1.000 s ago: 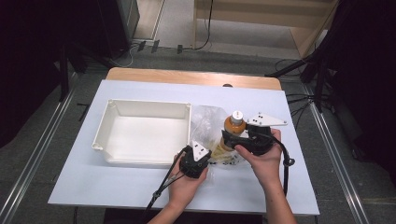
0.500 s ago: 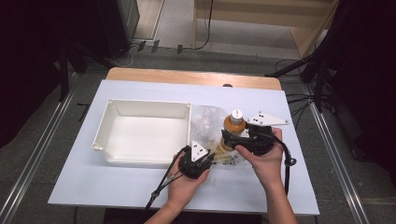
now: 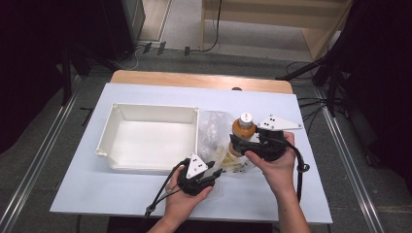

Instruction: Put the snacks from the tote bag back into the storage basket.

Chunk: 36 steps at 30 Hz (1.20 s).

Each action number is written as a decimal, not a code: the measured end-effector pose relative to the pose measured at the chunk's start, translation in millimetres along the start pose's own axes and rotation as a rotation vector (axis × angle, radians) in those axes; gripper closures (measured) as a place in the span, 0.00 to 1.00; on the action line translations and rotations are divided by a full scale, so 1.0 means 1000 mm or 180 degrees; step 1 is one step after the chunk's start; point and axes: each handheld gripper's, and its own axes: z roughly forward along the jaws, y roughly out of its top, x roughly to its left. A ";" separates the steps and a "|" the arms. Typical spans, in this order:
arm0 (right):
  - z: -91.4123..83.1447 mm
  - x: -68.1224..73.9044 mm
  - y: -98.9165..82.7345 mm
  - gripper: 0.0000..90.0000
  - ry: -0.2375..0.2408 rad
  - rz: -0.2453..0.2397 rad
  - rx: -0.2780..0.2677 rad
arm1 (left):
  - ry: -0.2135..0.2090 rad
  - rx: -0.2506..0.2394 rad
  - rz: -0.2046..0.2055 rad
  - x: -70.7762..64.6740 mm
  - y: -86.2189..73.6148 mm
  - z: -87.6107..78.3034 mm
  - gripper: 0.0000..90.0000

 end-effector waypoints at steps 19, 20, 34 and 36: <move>0.003 0.001 0.001 0.36 0.0024 -0.0005 0.0026 | -0.0064 0.0040 0.0193 0.016 -0.016 -0.046 0.72; 0.003 0.001 0.001 0.36 0.0027 -0.0004 0.0022 | -0.0059 0.0054 0.0206 0.017 -0.019 -0.048 0.72; 0.005 0.004 0.006 0.36 0.0093 -0.0019 0.0015 | 0.0013 -0.0162 0.0147 0.043 -0.032 -0.089 0.42; 0.006 0.004 0.007 0.36 0.0091 -0.0023 0.0017 | 0.0036 -0.0208 0.0115 0.048 -0.032 -0.097 0.38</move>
